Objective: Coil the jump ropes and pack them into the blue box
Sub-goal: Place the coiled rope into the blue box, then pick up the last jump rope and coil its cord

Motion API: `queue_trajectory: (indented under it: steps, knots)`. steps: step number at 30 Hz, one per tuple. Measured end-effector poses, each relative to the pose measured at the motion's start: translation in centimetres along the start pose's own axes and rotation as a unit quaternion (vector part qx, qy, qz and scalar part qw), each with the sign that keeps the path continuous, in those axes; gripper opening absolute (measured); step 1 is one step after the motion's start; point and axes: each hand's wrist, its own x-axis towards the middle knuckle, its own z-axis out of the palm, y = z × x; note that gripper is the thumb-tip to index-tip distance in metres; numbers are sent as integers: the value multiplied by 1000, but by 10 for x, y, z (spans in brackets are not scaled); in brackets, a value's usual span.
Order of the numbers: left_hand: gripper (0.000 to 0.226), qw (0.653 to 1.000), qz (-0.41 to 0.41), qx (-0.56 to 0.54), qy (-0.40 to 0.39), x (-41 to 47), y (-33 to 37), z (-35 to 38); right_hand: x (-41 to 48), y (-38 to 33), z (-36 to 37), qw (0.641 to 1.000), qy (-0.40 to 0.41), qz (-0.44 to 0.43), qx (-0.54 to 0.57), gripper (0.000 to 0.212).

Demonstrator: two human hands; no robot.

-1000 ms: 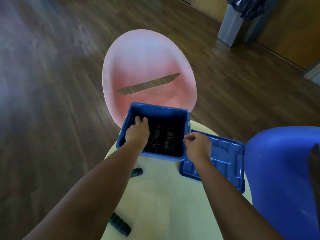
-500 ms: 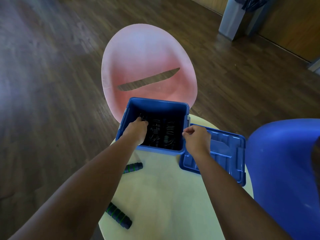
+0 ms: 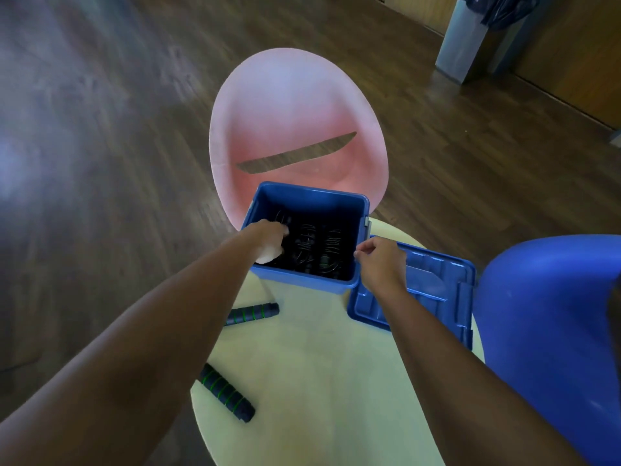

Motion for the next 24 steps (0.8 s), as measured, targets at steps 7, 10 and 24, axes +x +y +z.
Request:
queue_trajectory:
  steps: [7, 10, 24]
  knots:
    - [33, 981, 31, -125, 147, -77, -5, 3, -26, 2, -12, 994, -32, -96, -35, 11]
    - [29, 974, 18, -152, 168, -115, -8, 16, -45, -3, -4, 982, -40, -177, -44, 9]
    - [59, 998, -14, -65, 9, -222, -65, 147, -110, -4, 100, 902, -260, -281, -198, 26]
